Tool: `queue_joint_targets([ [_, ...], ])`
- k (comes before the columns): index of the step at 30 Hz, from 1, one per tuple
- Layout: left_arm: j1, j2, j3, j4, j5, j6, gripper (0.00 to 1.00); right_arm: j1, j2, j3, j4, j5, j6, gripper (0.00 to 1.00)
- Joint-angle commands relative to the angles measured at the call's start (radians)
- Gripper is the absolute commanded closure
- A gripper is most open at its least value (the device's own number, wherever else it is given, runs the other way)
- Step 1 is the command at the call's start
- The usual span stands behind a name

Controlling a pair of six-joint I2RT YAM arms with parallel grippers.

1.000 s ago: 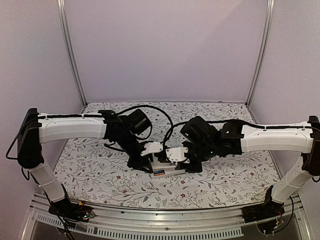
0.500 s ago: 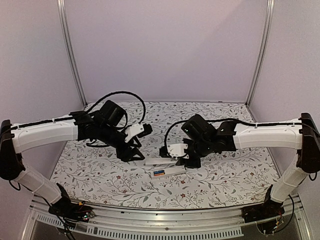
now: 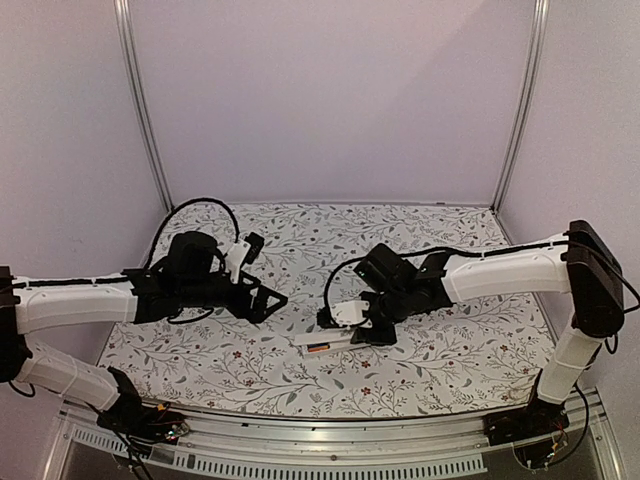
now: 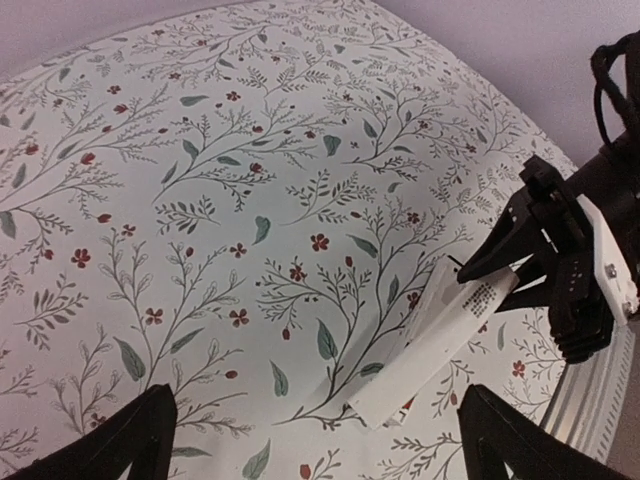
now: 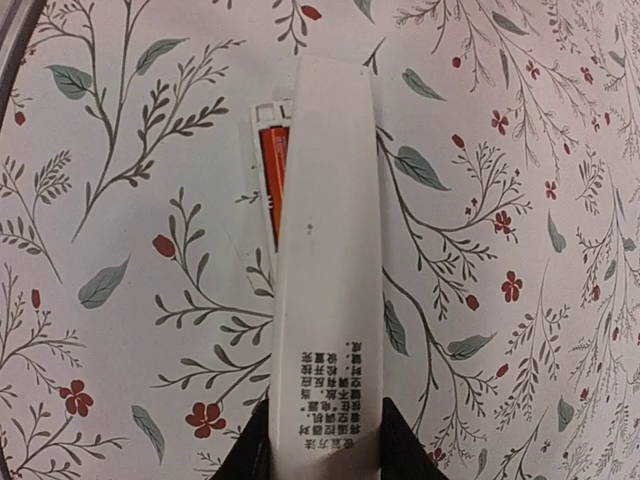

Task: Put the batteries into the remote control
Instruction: Adjust the remote control without the battery cover at the center of the board.

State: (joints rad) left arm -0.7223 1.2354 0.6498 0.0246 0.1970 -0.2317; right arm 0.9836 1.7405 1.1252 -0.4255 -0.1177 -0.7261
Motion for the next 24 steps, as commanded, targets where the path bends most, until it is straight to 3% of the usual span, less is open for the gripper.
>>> queue_joint_targets([
  [1, -0.162, 0.004, -0.03, 0.024, -0.241, -0.076, 0.01, -0.026, 0.028, -0.007, 0.038, -0.049, 0.029, 0.9],
  [5, -0.234, 0.024, -0.075, 0.013, -0.313, -0.133, 0.01, -0.036, -0.028, -0.039, 0.05, -0.034, 0.035, 0.9],
  [12, -0.415, 0.164, -0.031, -0.086, -0.475, -0.087, 0.0, -0.039, -0.011, -0.048, 0.043, -0.042, 0.015, 0.89],
  [24, -0.439, 0.392, 0.059, -0.042, -0.577, -0.093, 0.0, -0.047, -0.012, -0.048, 0.055, -0.055, 0.049, 0.9],
])
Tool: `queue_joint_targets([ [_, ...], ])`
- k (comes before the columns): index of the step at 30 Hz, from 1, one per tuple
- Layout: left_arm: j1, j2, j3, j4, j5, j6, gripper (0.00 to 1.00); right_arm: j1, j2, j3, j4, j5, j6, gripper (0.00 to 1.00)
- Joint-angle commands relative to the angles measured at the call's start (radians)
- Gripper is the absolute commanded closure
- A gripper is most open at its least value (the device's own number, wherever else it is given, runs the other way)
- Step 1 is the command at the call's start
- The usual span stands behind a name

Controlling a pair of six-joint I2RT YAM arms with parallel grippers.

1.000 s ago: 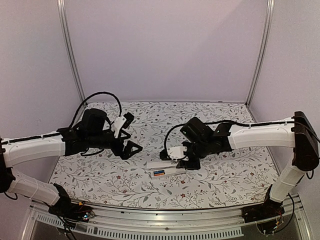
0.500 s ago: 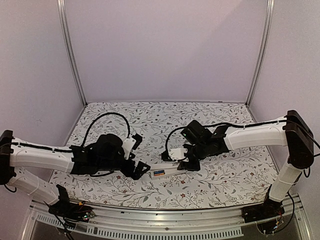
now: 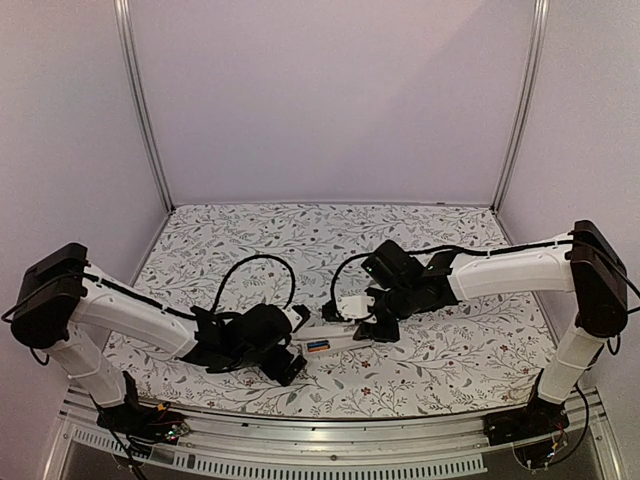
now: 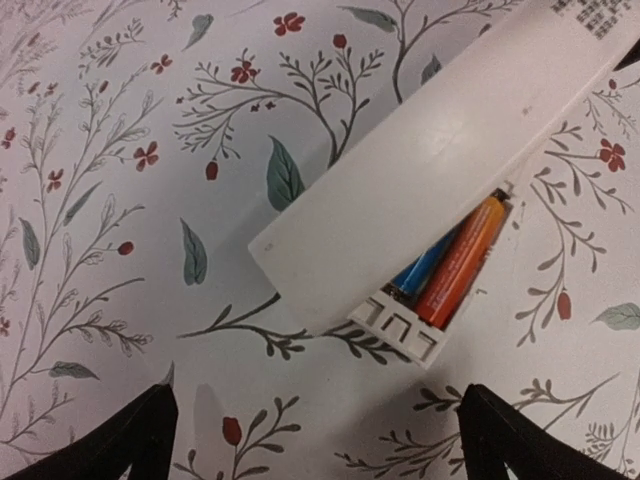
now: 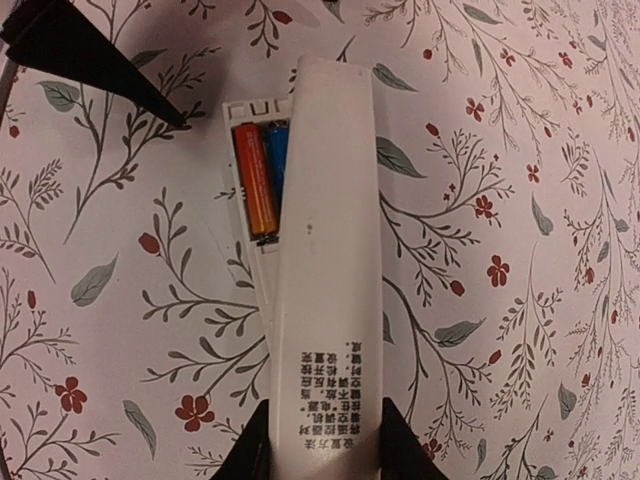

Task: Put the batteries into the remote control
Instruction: Adjust the remote control without the battery cover at the center of the board.

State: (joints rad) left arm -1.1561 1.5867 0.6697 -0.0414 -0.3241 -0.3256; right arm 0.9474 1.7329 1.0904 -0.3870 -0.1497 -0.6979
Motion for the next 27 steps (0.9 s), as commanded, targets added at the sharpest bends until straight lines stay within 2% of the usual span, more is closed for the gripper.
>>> queue_joint_targets([
  [1, -0.002, 0.053, 0.05, 0.024, -0.06, 0.001, 0.0, -0.015, -0.004, -0.012, 0.019, -0.025, 0.026, 0.9],
  [5, 0.04, 0.096, 0.075, 0.069, -0.082, 0.022, 0.0, -0.023, -0.002, -0.011, 0.024, -0.026, 0.042, 0.9],
  [14, 0.174, 0.095, 0.062, 0.116, 0.031, 0.053, 0.0, -0.033, 0.041, 0.01, 0.048, -0.013, 0.097, 0.9],
  [20, 0.185, -0.052, -0.07, 0.265, 0.124, 0.039, 0.0, -0.032, 0.013, -0.038, 0.134, 0.004, 0.23, 0.9],
  [27, 0.234, -0.23, -0.218, 0.445, 0.272, -0.017, 0.0, -0.004, 0.004, -0.078, 0.18, 0.039, 0.305, 0.88],
])
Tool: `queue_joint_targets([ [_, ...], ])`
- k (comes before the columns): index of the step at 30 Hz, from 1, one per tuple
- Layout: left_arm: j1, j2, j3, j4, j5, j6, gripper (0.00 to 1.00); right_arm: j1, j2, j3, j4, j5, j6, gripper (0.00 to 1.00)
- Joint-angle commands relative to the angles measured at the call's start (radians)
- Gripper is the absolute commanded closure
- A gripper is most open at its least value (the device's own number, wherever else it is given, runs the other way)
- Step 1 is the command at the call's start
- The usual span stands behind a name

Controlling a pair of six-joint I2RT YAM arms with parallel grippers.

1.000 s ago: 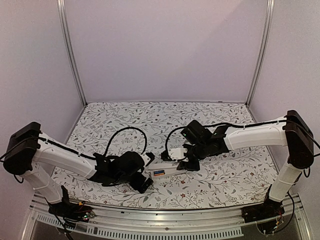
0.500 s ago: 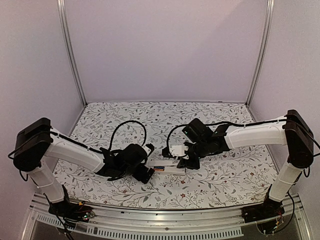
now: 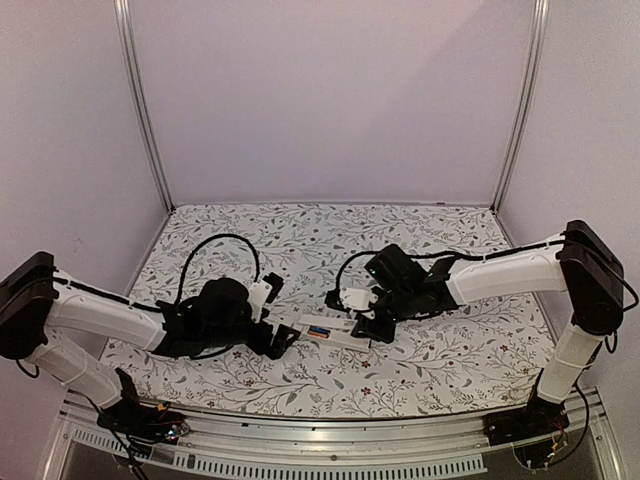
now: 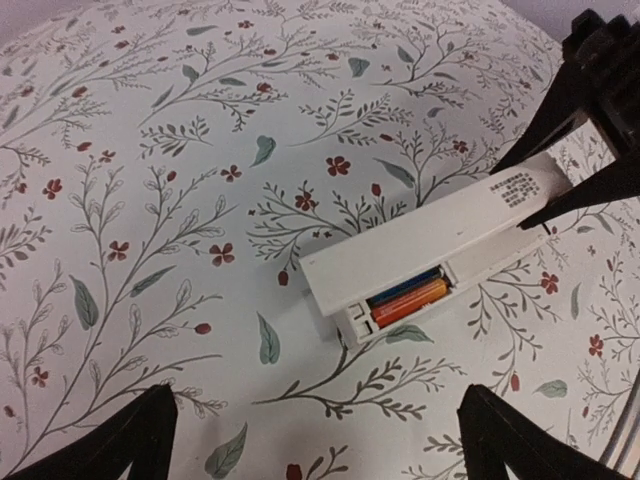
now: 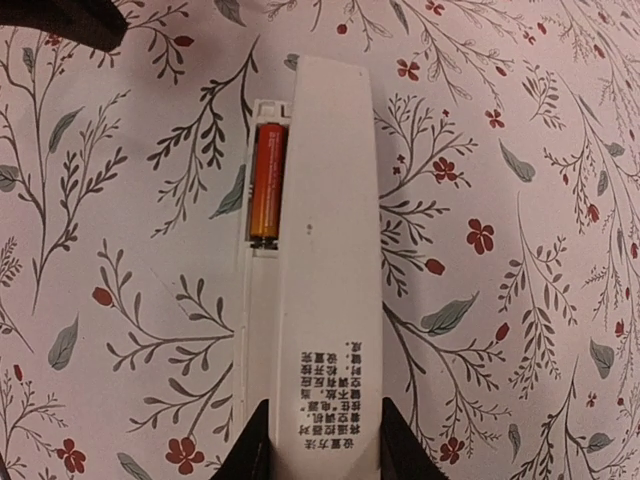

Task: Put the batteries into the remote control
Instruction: Adjust the remote control without the battery cover at the center of the board, then place the battery cover on the remote control without the battery cover.

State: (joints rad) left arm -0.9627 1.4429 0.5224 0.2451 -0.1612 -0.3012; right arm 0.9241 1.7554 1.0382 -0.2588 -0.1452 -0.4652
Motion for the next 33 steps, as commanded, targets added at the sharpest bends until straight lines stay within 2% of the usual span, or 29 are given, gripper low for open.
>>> queue_joint_targets([
  [1, 0.061, -0.102, -0.089, 0.183, 0.122, -0.071, 0.01, 0.023, -0.02, -0.034, 0.063, 0.043, 0.092, 0.88],
  [7, 0.214, -0.069, -0.11, 0.286, 0.363, -0.248, 0.03, 0.034, -0.018, -0.086, 0.121, 0.063, 0.135, 0.88],
  [11, 0.234, 0.026, -0.057, 0.283, 0.447, -0.299, 0.11, 0.043, -0.022, -0.111, 0.145, 0.073, 0.139, 0.87],
  [17, 0.237, 0.212, 0.0, 0.355, 0.561, -0.442, 0.3, 0.056, -0.027, -0.135, 0.177, 0.085, 0.131, 0.86],
  [25, 0.242, 0.337, 0.003, 0.5, 0.604, -0.574, 0.47, 0.067, -0.048, -0.159, 0.203, 0.077, 0.118, 0.87],
  [33, 0.272, 0.394, -0.006, 0.62, 0.654, -0.642, 0.54, 0.073, -0.051, -0.167, 0.209, 0.072, 0.107, 0.88],
])
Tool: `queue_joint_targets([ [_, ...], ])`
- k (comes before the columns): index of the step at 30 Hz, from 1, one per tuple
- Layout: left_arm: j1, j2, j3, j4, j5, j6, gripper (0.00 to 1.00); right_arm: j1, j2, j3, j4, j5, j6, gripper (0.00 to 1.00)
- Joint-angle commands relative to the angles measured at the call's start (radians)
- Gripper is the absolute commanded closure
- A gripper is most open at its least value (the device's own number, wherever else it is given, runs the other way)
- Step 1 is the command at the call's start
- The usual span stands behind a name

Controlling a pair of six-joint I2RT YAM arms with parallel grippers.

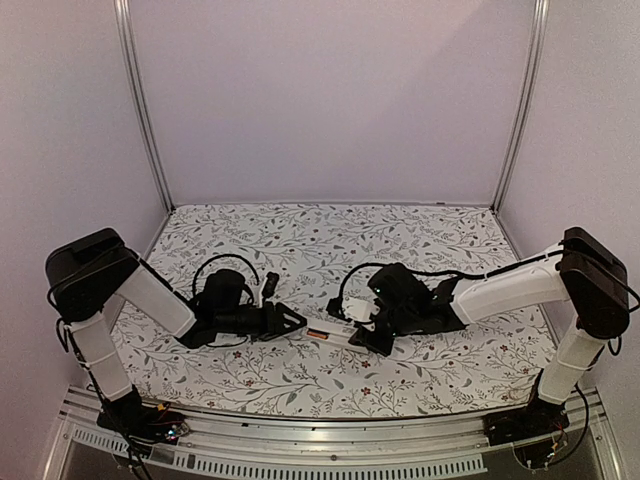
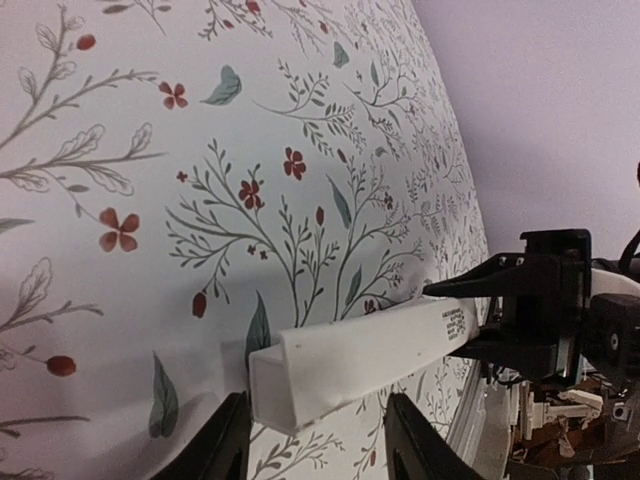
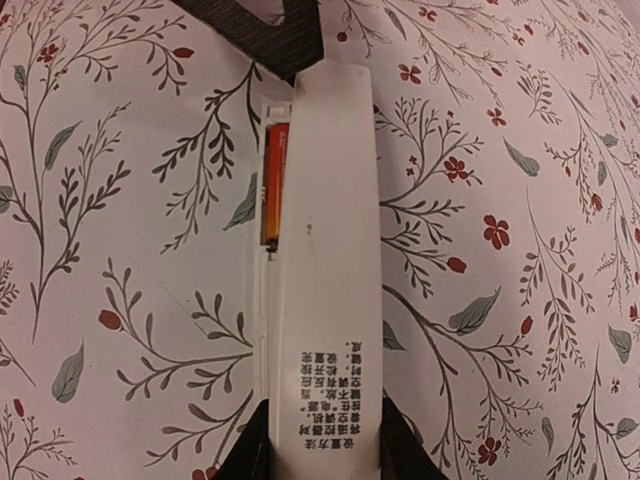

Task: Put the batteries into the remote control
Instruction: Place the battery cover on the remote control without the battery cover.

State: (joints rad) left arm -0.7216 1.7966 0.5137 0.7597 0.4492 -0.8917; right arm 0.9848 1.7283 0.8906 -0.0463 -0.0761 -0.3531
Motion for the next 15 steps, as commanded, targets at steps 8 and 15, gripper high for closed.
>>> queue_joint_targets([
  [8, 0.034, 0.048, 0.023, 0.118, 0.075, -0.06, 0.63, 0.014, -0.037, -0.027, 0.001, -0.009, -0.015, 0.88],
  [15, 0.036, 0.077, 0.029, 0.177, 0.113, -0.093, 0.69, 0.015, -0.045, -0.03, 0.02, -0.007, -0.015, 0.88],
])
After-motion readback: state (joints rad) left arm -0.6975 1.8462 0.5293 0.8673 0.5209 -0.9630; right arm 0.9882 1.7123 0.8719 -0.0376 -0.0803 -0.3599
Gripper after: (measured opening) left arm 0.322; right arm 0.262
